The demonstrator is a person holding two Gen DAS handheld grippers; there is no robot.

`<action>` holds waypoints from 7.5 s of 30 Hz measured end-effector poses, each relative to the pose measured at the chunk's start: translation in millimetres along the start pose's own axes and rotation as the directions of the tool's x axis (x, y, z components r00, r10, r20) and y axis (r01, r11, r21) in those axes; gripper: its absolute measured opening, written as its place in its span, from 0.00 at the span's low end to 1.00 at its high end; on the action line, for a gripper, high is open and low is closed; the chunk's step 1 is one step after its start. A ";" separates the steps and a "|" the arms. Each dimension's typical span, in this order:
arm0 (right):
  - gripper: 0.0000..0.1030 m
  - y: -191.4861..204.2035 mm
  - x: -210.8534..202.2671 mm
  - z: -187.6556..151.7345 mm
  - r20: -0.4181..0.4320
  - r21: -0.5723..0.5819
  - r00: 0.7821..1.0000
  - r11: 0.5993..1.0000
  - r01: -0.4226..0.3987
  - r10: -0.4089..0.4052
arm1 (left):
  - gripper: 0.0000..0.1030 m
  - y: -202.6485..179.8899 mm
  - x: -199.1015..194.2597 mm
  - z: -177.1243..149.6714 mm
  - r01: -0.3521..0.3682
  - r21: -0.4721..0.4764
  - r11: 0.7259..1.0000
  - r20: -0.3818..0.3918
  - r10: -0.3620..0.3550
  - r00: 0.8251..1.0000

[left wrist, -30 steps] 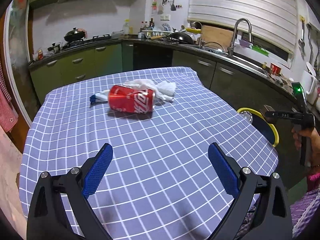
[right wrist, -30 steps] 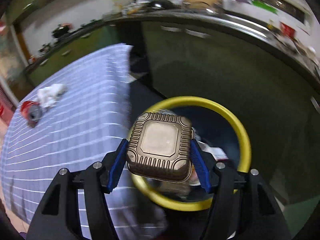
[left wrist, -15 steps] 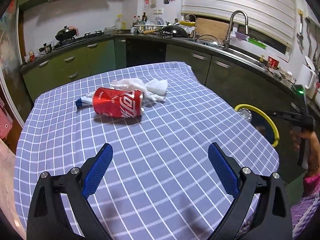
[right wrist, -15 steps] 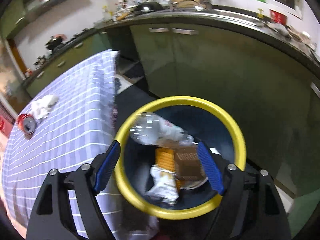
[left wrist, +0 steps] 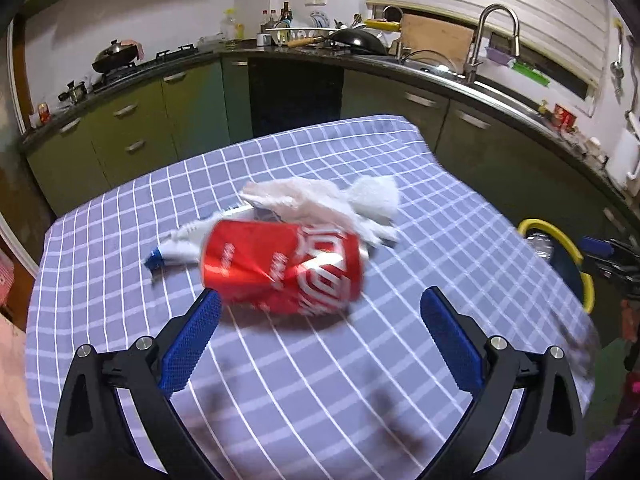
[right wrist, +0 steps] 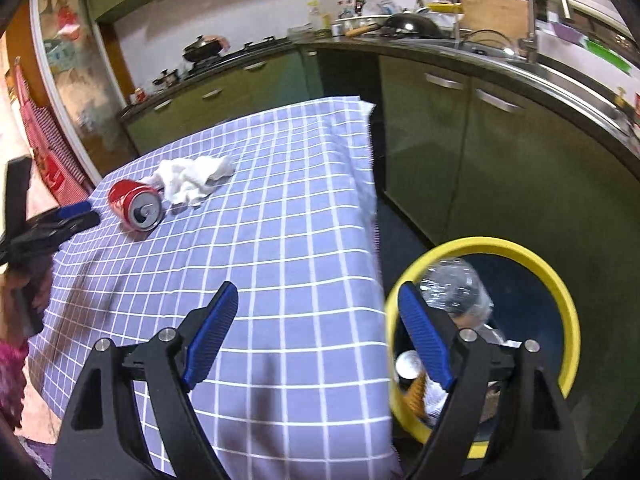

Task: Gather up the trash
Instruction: 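Carry the brown tray over the bin and open the right gripper, then grasp the red Coca-Cola can with the left gripper and lift it, then carry the red can over the bin and open the left gripper, then grasp the white tissues with the right gripper, then carry the tissues over the bin and open the right gripper, then grasp the white supplement tube with the left gripper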

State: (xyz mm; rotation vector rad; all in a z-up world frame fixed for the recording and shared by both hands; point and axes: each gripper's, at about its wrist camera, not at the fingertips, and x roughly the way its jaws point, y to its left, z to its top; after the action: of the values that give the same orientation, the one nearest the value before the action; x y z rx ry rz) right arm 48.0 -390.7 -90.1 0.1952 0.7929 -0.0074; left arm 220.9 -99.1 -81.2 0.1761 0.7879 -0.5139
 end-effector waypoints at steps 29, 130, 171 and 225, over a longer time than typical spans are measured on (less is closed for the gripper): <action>0.75 9.7 42.6 20.1 -0.153 -0.067 0.988 0.998 0.001 -0.012 | 0.95 -29.7 89.4 50.1 0.404 0.753 0.519 -0.475 0.005 0.880; 0.77 32.0 22.4 29.1 -0.134 -0.186 0.964 0.950 -0.252 0.229 | 0.95 -131.0 -117.0 -63.8 -0.087 0.167 0.982 0.131 0.066 0.989; 0.12 165.2 124.3 134.5 -0.229 -0.221 0.930 0.916 -0.336 0.286 | 0.95 -67.6 -108.7 -116.5 -0.190 0.022 0.982 0.110 0.186 0.976; 0.67 -83.5 -44.9 -12.5 -0.005 0.138 0.996 0.986 0.089 -0.089 | 0.95 -97.8 -97.2 -89.7 -0.113 0.258 0.960 0.106 0.088 0.990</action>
State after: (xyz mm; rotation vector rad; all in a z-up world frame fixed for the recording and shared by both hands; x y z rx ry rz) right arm 1.0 -473.5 -81.2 0.2909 0.7999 -0.1471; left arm 57.7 -116.9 -70.7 0.4338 0.6132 -0.5258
